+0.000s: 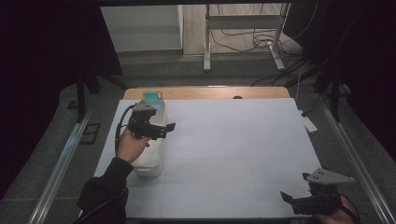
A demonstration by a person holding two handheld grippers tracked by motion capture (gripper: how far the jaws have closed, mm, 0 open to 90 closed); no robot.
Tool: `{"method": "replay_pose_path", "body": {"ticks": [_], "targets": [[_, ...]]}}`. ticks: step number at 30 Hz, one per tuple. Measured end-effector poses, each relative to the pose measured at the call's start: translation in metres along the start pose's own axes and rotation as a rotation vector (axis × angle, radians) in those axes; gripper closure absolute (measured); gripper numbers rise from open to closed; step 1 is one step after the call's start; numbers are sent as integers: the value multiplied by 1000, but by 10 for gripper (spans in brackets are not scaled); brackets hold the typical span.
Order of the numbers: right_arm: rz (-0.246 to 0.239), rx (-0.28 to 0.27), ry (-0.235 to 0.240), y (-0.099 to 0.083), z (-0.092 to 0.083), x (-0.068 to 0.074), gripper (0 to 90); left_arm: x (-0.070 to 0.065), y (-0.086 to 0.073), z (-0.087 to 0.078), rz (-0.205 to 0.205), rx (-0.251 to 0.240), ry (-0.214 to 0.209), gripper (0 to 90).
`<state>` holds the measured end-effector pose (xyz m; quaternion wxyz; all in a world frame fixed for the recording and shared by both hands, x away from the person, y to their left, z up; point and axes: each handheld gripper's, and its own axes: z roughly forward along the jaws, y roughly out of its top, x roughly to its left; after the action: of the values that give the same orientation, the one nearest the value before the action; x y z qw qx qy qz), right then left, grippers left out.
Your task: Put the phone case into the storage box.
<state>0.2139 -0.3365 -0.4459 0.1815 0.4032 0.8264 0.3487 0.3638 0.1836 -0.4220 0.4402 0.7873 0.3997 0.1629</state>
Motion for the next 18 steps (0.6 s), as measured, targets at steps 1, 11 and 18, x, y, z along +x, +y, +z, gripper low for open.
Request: {"method": "replay_pose_path", "body": {"ticks": [1,11,18], "targets": [[0,0,0,0,0,0,0,-1,-1,0,1,1,2,10],[-5,-1,-1,0,0,1,0,-10,-7,-7,9,-8,-8,8],[-10,-1,-4,0,0,1,0,-16,-14,-10,11,-7,-12,6]]}}
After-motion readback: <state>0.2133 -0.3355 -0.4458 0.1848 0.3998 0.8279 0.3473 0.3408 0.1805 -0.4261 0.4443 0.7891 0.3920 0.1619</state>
